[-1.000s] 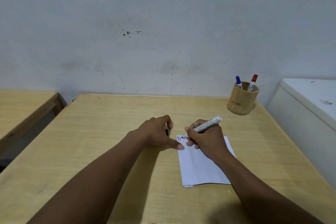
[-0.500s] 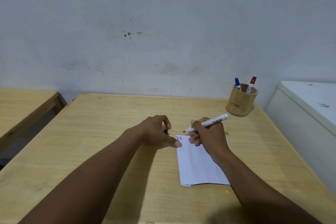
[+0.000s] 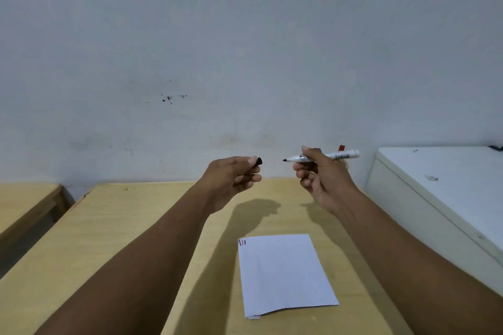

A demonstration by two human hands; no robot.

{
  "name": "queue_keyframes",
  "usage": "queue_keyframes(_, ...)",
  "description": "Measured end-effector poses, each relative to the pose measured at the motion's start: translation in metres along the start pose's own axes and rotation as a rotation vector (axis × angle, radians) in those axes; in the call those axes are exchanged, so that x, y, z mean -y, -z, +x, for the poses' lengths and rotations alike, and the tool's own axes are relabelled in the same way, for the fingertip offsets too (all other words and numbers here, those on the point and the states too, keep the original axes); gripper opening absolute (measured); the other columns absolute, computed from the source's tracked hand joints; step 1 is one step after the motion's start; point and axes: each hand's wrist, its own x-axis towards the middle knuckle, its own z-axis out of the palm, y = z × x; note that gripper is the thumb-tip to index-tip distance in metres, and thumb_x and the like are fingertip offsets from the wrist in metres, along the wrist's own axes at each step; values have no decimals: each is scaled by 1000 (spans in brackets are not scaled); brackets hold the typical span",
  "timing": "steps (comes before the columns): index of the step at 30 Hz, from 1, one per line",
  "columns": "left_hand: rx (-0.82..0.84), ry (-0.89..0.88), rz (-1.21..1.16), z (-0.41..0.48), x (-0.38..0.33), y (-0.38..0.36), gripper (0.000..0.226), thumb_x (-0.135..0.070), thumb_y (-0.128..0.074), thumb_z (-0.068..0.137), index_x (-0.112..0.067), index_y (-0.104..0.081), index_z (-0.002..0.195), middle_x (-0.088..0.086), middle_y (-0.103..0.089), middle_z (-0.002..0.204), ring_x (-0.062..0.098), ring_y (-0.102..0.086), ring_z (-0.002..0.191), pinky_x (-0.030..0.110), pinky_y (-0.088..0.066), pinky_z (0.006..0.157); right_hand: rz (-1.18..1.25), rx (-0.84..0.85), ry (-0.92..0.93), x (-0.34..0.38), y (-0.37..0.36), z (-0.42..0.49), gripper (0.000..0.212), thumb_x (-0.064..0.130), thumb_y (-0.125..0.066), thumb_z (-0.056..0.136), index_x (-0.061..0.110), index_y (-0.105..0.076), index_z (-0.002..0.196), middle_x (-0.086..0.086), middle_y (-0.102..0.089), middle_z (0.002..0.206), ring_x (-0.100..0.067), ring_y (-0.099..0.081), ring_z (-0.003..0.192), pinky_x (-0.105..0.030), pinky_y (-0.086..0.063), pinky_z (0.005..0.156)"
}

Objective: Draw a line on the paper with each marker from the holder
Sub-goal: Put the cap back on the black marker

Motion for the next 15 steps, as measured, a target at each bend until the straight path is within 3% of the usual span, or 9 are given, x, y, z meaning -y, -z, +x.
queue_keyframes(9,91,9,-67,26,-6,-65,19,-17,-74,90,-3,-73,103,6,-75,83,19,-73,73,27,-57,72,-68,-26,162,26,13,9,22,25,-73,91,7,-63,85,-14,-65,66,-15,-59,43,-22,-41,42)
queue_keyframes(15,63,-41,34,43,-4,-83,23,-18,-77,88,2,-73,98,7,-71,74,17,-70,66,27,-57,70,-72,-29,174,22,27,21,23,22,-75,90,4,-64,80,-15,-64,65,-15,-57,45,-22,-41,43)
